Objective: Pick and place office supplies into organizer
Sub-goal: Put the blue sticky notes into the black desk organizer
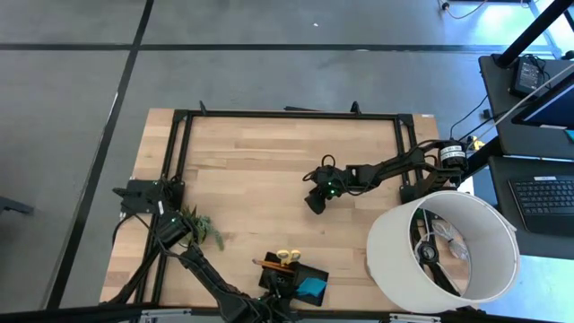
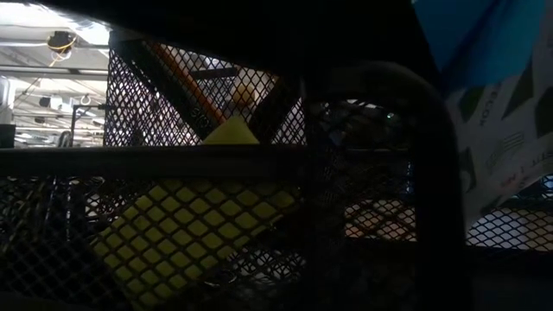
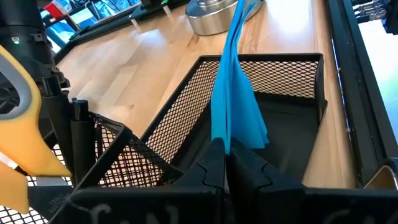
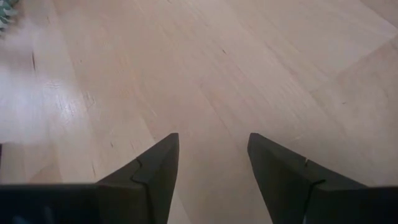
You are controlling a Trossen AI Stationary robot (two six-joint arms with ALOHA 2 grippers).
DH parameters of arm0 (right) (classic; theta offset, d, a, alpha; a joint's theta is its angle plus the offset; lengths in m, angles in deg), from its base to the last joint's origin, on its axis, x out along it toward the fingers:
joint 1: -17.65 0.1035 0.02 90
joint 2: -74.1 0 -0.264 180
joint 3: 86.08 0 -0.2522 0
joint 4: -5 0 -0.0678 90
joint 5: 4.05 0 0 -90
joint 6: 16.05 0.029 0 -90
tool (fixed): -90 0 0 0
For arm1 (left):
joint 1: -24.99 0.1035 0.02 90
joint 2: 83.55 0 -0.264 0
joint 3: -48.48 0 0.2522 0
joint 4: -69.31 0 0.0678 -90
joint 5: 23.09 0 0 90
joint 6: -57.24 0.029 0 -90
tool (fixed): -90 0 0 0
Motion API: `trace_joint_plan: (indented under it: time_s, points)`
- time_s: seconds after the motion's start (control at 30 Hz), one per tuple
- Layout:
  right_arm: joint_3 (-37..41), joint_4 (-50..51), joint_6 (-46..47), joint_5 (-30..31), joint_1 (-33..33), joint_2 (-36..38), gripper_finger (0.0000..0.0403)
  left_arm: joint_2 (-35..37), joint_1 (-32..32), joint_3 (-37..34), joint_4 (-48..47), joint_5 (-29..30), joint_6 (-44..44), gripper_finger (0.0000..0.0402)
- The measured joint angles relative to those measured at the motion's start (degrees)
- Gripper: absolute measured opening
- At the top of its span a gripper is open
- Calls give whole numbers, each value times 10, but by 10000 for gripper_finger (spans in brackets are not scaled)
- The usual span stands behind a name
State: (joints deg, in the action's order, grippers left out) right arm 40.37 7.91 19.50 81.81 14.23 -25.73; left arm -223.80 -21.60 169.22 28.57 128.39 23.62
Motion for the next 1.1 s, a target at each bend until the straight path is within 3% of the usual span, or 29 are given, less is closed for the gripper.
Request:
trace_joint_plan:
  time_s: [1.1]
  points:
    - [0,0,-1,3,2,0,200,-1,-2,-2,-3,-13,3,2]
